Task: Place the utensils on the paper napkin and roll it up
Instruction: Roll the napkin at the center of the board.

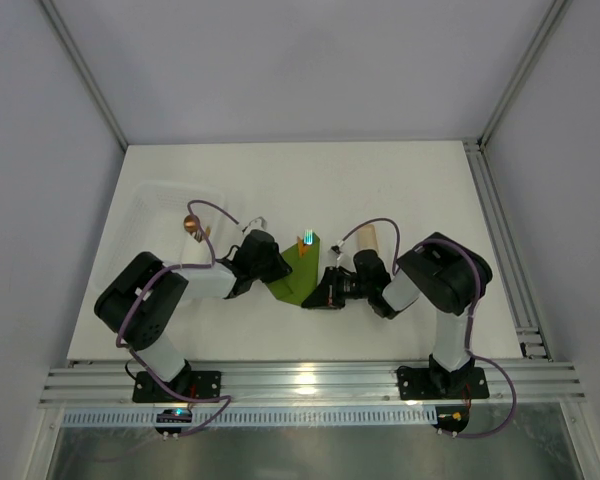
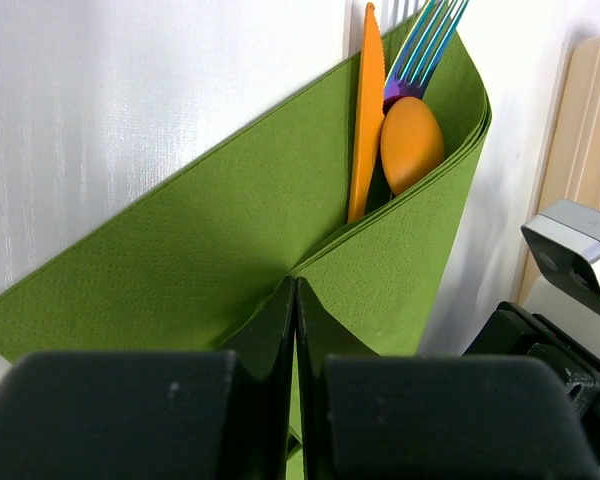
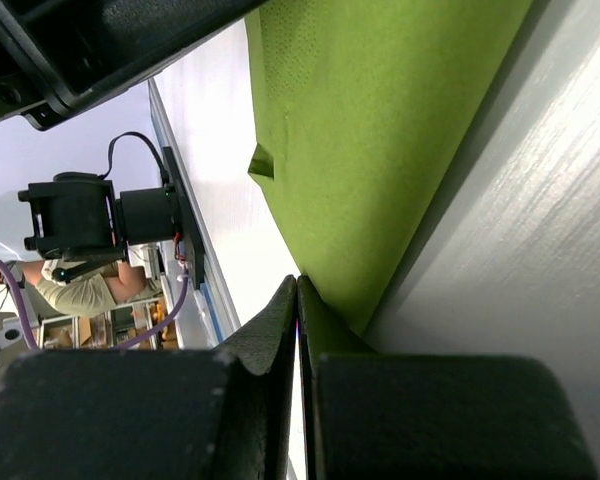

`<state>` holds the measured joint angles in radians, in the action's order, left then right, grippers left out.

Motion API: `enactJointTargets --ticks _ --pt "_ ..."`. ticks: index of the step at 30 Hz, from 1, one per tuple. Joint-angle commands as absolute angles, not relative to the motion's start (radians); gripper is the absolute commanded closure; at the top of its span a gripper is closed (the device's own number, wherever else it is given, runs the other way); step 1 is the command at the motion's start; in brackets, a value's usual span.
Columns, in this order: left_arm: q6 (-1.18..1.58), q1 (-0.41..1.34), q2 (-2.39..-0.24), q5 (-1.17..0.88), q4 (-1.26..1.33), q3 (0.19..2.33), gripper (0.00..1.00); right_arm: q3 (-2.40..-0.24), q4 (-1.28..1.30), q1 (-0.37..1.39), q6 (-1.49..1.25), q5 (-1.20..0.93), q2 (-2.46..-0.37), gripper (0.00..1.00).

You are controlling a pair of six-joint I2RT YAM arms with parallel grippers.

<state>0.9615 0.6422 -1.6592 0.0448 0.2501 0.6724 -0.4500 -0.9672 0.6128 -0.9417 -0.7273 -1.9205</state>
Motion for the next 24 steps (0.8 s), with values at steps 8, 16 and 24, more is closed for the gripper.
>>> enactJointTargets --ticks 8,16,24 --pt "0.925 0.641 -1.692 0.12 0.107 0.643 1.0 -0.413 -1.016 0.611 -0.9 -0.726 -1.886 0.96" --pt "0.925 0.641 -1.686 0.117 0.112 0.637 1.0 -0.524 -0.628 0.603 -0.74 -0.661 -1.642 0.96" --pt "0.919 0.641 -1.675 0.115 0.107 0.637 1.0 -0.71 -0.538 0.565 -0.713 -0.669 -1.727 0.96"
